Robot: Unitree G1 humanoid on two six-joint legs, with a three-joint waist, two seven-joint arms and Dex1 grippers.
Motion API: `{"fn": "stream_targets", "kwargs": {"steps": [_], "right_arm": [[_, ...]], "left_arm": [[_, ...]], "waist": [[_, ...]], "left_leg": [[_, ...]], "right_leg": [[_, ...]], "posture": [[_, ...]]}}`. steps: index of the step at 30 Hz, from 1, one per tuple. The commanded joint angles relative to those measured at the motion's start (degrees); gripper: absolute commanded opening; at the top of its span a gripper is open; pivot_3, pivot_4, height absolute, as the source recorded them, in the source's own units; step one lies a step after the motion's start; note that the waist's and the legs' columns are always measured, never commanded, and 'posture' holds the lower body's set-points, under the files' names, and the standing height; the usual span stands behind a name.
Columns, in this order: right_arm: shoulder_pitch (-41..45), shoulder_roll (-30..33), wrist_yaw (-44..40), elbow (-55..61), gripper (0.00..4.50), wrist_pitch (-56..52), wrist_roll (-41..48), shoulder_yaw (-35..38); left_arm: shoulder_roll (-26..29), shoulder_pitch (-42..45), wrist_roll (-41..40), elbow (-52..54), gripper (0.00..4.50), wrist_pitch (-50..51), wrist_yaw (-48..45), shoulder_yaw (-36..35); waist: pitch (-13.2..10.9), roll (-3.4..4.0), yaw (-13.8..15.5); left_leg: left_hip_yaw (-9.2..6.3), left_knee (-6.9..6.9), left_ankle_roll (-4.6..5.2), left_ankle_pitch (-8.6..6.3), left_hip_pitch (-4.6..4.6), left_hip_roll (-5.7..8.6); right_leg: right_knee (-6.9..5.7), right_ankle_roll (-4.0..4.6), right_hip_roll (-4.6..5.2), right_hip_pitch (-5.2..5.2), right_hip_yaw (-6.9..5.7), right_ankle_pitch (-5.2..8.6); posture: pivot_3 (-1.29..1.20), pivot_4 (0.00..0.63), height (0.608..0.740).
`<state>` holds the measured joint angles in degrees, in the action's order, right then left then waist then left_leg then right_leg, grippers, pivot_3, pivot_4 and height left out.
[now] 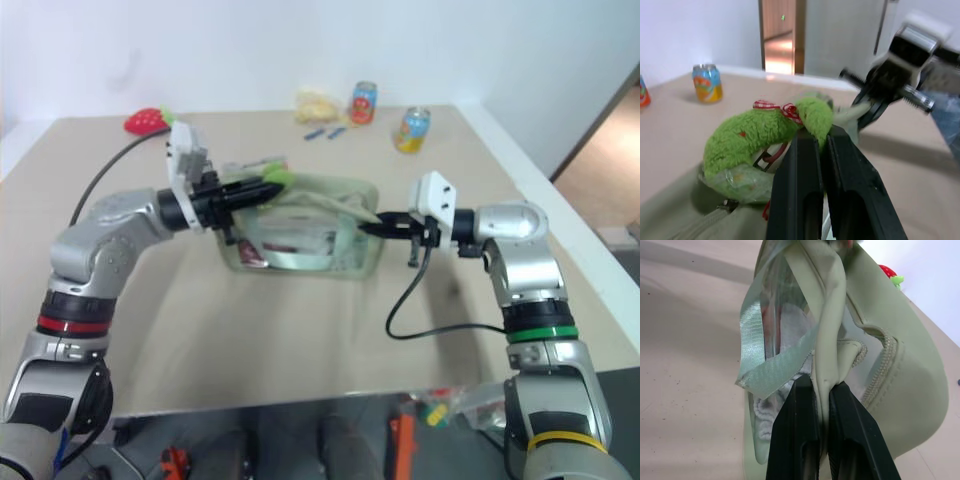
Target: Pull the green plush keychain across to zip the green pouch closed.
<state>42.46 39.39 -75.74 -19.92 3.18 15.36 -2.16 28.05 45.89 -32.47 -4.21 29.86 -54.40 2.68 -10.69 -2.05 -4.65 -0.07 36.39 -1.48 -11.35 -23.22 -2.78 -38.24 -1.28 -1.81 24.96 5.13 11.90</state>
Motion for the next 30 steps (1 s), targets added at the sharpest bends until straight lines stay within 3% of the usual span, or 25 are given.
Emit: {"fn": "stream_targets", "kwargs": {"steps": [1, 5, 6, 15, 20, 26, 30], "right_arm": [[-0.40, -0.18, 0.30, 1.32, 0.00, 0.52, -0.35, -0.08], [-0.46, -0.33, 0.51, 1.25, 0.00, 0.77, -0.23, -0.05], [-0.41, -0.38, 0.52, 1.11, 0.00, 0.88, -0.24, -0.11], [0.58, -1.00, -0.08, -1.05, 0.00, 2.16, -0.65, -0.68], [1.09, -1.14, -0.64, -1.83, 0.00, 2.84, -0.67, -0.76], [1.43, -1.64, -0.62, -1.50, 0.00, 2.56, -0.59, -0.85], [1.36, -1.62, -0.85, -1.31, 0.00, 2.42, -0.52, -0.84]], "left_arm": [[1.76, 2.06, 2.14, -0.57, 0.06, -0.13, -2.21, 0.60], [5.66, 2.30, 2.03, 1.39, 1.07, 1.59, -4.32, -1.10], [6.59, 2.36, 2.13, 1.72, 1.60, 1.78, -4.65, -1.31], [13.75, -2.16, 2.93, 5.03, 4.45, 2.04, -5.60, -4.06], [16.95, -8.61, 3.73, 7.69, 4.45, 0.15, -3.18, -8.23], [11.64, -15.19, 1.78, 11.59, 4.45, -0.92, 3.30, -12.18], [8.31, -16.69, 2.06, 11.36, 3.32, -1.15, 5.05, -11.16]], "waist": [[0.00, 0.00, 0.00], [0.00, 0.00, -0.02], [0.00, 0.00, -0.03], [0.00, 0.00, -0.21], [0.00, 0.00, -0.33], [0.00, 0.00, -0.31], [0.00, -0.01, -0.33]], "left_leg": [[0.02, 0.01, 0.00, 0.00, 0.01, 0.00], [0.08, 0.01, 0.00, 0.00, 0.01, 0.01], [0.07, 0.00, 0.00, 0.00, 0.01, 0.01], [0.10, 0.00, 0.00, 0.00, 0.03, -0.01], [0.09, -0.03, 0.00, 0.00, 0.02, -0.06], [0.15, 0.01, 0.00, 0.00, 0.01, -0.05], [0.16, 0.02, 0.00, 0.00, 0.03, -0.04]], "right_leg": [[0.00, 0.00, 0.01, -0.02, 0.03, 0.00], [0.00, -0.02, 0.01, 0.02, 0.12, -0.01], [0.00, -0.02, 0.01, 0.03, 0.11, 0.00], [-0.01, -0.01, 0.01, 0.04, 0.14, 0.00], [-0.02, 0.02, -0.01, 0.07, 0.10, 0.01], [-0.02, 0.00, 0.04, 0.04, 0.13, 0.00], [-0.02, -0.04, 0.03, 0.05, 0.15, -0.02]], "posture": [[0.00, 0.150, 0.740], [0.00, 0.150, 0.740], [0.00, 0.150, 0.740], [0.00, 0.150, 0.740], [0.00, 0.150, 0.740], [0.00, 0.150, 0.740], [0.00, 0.150, 0.740]]}}
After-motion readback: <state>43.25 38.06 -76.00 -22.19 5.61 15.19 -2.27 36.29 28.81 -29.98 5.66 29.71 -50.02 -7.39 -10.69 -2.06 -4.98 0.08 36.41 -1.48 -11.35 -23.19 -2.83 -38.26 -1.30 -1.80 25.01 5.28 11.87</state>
